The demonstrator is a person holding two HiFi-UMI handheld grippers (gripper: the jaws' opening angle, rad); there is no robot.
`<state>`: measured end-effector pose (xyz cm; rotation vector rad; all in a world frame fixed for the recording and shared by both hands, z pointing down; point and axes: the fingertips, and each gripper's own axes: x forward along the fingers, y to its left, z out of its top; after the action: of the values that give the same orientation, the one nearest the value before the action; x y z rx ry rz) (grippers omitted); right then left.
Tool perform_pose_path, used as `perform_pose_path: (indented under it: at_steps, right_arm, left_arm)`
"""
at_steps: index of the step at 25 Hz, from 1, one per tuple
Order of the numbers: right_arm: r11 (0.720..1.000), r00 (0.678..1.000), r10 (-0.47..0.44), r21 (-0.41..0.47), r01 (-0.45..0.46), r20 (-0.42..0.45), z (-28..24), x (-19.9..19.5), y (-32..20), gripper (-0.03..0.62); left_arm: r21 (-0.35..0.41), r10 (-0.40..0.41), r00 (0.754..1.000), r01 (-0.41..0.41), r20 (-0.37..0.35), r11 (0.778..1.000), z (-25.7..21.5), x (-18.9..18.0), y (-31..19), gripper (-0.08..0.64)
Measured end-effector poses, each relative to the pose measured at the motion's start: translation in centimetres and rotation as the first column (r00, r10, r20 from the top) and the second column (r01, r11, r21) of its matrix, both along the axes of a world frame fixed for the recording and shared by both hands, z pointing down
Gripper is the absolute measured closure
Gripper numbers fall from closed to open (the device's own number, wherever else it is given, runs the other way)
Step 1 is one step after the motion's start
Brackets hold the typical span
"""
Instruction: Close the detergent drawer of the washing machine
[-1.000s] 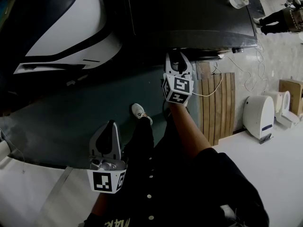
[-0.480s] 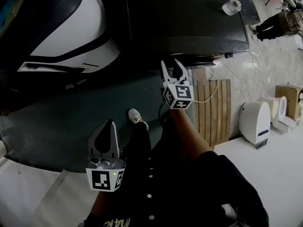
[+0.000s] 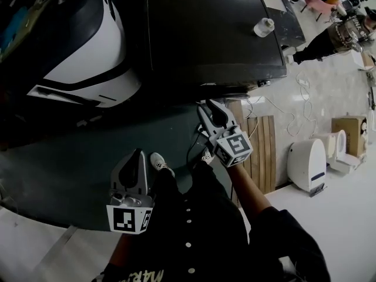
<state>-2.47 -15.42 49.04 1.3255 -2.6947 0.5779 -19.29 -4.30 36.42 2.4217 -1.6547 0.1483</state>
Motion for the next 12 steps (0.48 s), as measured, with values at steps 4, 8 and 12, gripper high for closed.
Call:
perform_pose_path:
  at_steps: [4,8,12]
  right_arm:
    - [1.0,0.998,-0.002,0.027,0.004,-0.055,-3.9,2.9,1.4,0.512]
    - [0.997,0.994,-0.007,0.072,0.014,-0.105,-6.7,5.6,3.0,0.533]
    - [0.992,0.996,-0.001,0.125,0.012,-0.089,-10.4,7.2,4.4,0.541]
  left_arm:
    - [0.025,0.008,1.0,-0.007,-0.009,1.0,-1.0,1.2,-0.3,0.546]
    - [0.047,0.023,1.0,-0.023,-0.006,0.999,-2.0,2.3,-0.3,0.546]
    - [0.065,0.023,1.0,-0.024,0.004,0.998,-2.6,2.6,-0.6,0.546]
